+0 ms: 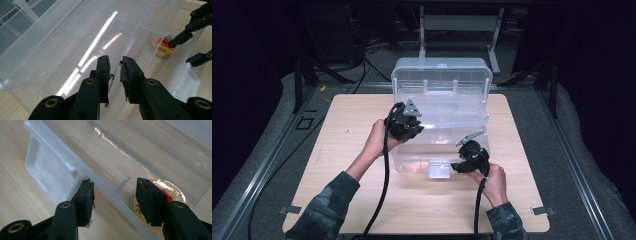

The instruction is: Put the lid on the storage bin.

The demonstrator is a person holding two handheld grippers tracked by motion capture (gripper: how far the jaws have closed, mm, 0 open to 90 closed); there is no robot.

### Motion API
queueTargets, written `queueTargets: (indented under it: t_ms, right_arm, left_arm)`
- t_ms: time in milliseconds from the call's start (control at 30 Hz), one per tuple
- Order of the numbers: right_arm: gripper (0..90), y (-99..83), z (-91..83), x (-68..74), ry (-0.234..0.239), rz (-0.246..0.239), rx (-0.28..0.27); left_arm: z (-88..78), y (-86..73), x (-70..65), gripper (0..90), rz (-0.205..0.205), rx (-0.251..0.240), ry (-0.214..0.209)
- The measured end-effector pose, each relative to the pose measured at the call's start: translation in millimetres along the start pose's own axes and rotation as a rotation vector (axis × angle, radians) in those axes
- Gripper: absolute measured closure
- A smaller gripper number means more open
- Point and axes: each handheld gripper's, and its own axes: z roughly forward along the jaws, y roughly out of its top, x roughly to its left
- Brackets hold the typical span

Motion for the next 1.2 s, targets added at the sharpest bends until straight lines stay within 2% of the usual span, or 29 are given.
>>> queueTargets:
  t_ms: [233, 700, 900, 1200]
  right_arm:
    - [48.9, 1.3, 0.8, -0.9, -0.005, 0.0, 0.001]
    - [48.5, 2.3, 1.2, -1.5, -0.003, -0.003, 0.002]
    - [48.5, 2.4, 1.1, -1.6, 0.001, -0.005, 0.005]
    - [48.2, 3.0, 0.9, -0.8, -0.009, -0.007, 0.012]
  left_arm:
    - [0.9, -3.6, -4.0, 76.3, 0.005, -0.013, 0.018]
    - [0.3, -11.6, -7.8, 76.4, 0.001, -0.031, 0.003]
    - [0.1, -13.4, -10.9, 76.3, 0.021, -0.036, 0.021]
    - [-0.1, -17.2, -14.5, 76.5, 0.04, -0.037, 0.022]
